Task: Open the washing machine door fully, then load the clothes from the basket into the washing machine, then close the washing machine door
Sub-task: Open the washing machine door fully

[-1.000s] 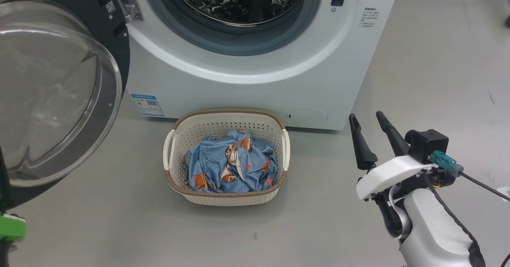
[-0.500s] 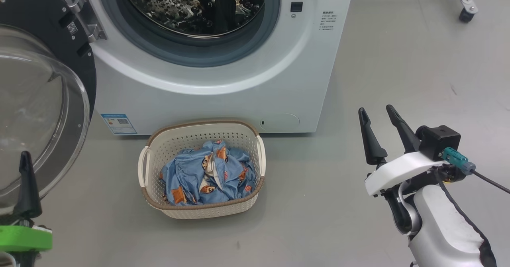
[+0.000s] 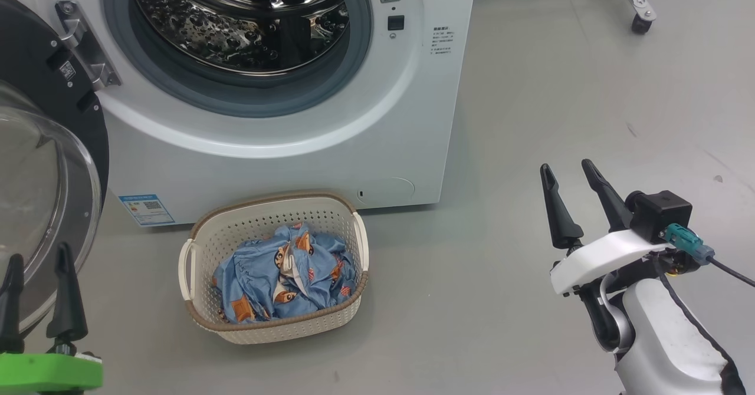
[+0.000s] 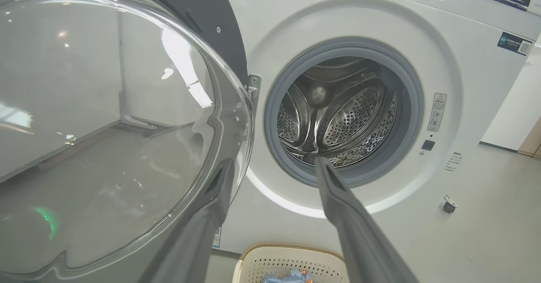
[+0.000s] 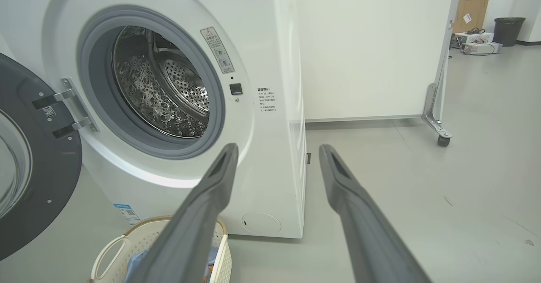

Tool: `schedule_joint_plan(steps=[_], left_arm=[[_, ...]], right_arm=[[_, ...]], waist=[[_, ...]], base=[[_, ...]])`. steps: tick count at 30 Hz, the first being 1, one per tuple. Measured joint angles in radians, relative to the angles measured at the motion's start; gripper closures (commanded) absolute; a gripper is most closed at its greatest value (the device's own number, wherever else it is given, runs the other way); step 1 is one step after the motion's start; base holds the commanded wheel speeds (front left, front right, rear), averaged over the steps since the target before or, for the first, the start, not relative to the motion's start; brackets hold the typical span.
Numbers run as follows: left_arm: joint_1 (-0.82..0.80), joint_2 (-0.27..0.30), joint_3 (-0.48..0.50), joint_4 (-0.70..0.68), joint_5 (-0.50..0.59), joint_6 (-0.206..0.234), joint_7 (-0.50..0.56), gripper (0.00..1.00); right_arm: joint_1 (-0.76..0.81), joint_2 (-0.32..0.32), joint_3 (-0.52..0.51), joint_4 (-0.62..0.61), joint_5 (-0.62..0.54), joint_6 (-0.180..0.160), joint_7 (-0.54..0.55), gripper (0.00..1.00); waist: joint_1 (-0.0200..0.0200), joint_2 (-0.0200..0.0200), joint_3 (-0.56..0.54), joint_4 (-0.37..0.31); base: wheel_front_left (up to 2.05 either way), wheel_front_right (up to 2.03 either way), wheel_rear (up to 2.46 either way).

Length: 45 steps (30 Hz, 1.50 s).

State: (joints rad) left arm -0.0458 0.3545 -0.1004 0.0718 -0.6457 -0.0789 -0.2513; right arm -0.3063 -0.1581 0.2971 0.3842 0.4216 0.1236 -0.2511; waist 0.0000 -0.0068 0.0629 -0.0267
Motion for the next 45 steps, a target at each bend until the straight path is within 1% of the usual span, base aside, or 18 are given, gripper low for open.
schedule_joint_plan(steps=[5, 8, 17, 45], left_arm=[[0.014, -0.007, -0.004, -0.011, 0.027, 0.004, 0.000, 0.00], [0.015, -0.009, -0.003, -0.013, 0.037, 0.011, 0.000, 0.00], [0.032, -0.031, -0.003, -0.019, 0.065, 0.011, 0.000, 0.00], [0.033, -0.040, 0.017, -0.033, 0.092, 0.010, 0.000, 0.00]], right_arm=[[0.020, -0.008, -0.013, -0.016, 0.000, 0.000, 0.000, 0.00], [0.023, -0.009, -0.018, -0.021, 0.000, 0.000, 0.000, 0.00], [0.038, -0.007, -0.018, -0.034, 0.000, 0.000, 0.000, 0.00], [0.039, -0.002, -0.013, -0.049, -0.003, 0.000, 0.000, 0.00]], waist=[[0.0000, 0.0000, -0.006, -0.019], [0.0000, 0.0000, -0.007, -0.021], [0.0000, 0.0000, -0.007, -0.020], [0.0000, 0.0000, 0.014, -0.013]], base=[[0.00, 0.00, 0.00], [0.00, 0.00, 0.00], [0.00, 0.00, 0.00], [0.03, -0.03, 0.00]])
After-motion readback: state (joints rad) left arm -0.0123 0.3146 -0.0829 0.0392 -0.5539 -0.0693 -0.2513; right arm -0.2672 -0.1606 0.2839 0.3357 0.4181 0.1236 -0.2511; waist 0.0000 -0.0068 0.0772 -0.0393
